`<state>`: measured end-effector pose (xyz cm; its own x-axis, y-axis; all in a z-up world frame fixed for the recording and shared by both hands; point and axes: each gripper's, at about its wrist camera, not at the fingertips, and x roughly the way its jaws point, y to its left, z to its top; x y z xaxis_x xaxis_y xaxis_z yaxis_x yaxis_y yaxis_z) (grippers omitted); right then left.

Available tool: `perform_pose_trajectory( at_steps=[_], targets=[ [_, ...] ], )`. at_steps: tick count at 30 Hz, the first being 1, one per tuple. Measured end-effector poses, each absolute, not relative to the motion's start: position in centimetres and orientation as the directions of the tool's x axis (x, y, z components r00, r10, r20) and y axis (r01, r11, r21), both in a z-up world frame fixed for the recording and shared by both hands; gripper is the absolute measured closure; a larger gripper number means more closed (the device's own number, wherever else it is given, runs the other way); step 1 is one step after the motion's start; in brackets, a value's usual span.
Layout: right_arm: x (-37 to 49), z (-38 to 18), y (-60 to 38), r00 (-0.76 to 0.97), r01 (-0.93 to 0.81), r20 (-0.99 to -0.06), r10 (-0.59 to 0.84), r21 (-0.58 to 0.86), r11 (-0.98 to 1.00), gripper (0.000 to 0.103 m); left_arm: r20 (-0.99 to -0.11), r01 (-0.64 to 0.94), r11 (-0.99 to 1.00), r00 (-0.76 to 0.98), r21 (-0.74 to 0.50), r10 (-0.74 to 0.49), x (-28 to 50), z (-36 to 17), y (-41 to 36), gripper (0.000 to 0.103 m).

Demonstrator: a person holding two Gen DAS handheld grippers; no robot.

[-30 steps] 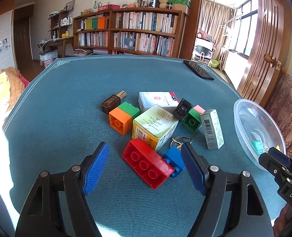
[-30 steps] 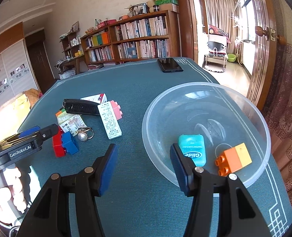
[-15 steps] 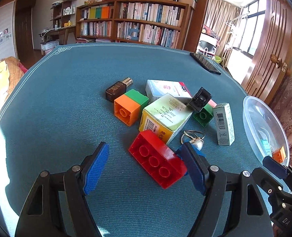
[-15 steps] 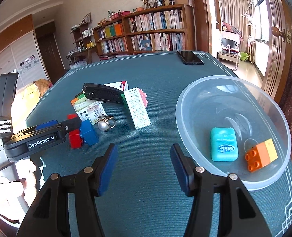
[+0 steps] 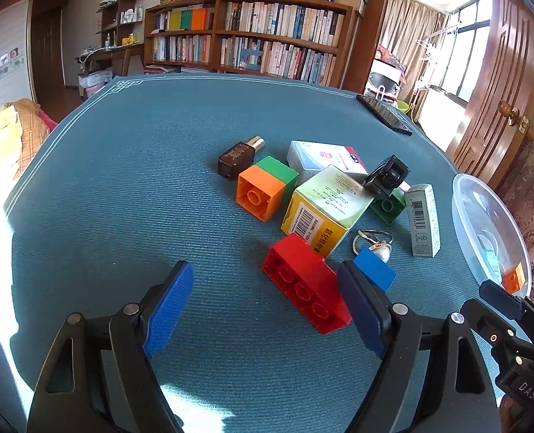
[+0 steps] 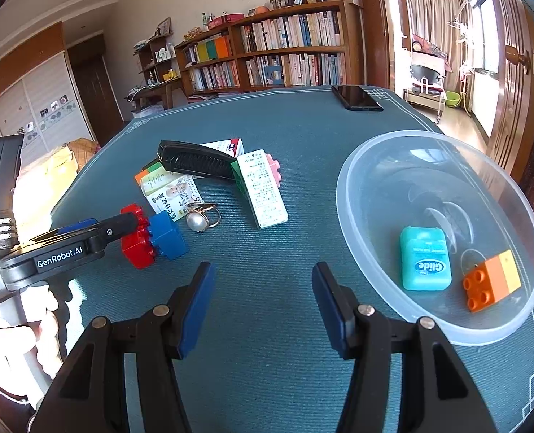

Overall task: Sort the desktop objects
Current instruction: 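Move the left tool to the red brick while the right tool approaches the blue brick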

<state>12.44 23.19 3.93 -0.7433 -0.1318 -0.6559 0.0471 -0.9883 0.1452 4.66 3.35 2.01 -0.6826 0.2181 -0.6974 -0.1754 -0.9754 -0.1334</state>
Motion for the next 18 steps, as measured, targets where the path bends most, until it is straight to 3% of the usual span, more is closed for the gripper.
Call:
perform_pose_trajectory(
  at_steps=[9, 18],
  targets=[
    [12.4, 3.9, 22.9, -0.740, 0.058, -0.657, -0.141, 0.147, -0.987, 0.042, -0.706, -0.132, -0.987, -0.691, -0.094, 0.159, 5.8, 1.9, 1.4, 0.017],
    [12.4, 3.9, 22.7, -0.739, 0.065, -0.657, -0.147, 0.147, -0.987, 0.042, -0.699, -0.150, -0.983, -0.691, -0.110, 0.184, 6.1, 2.3, 2.4, 0.017]
  ],
)
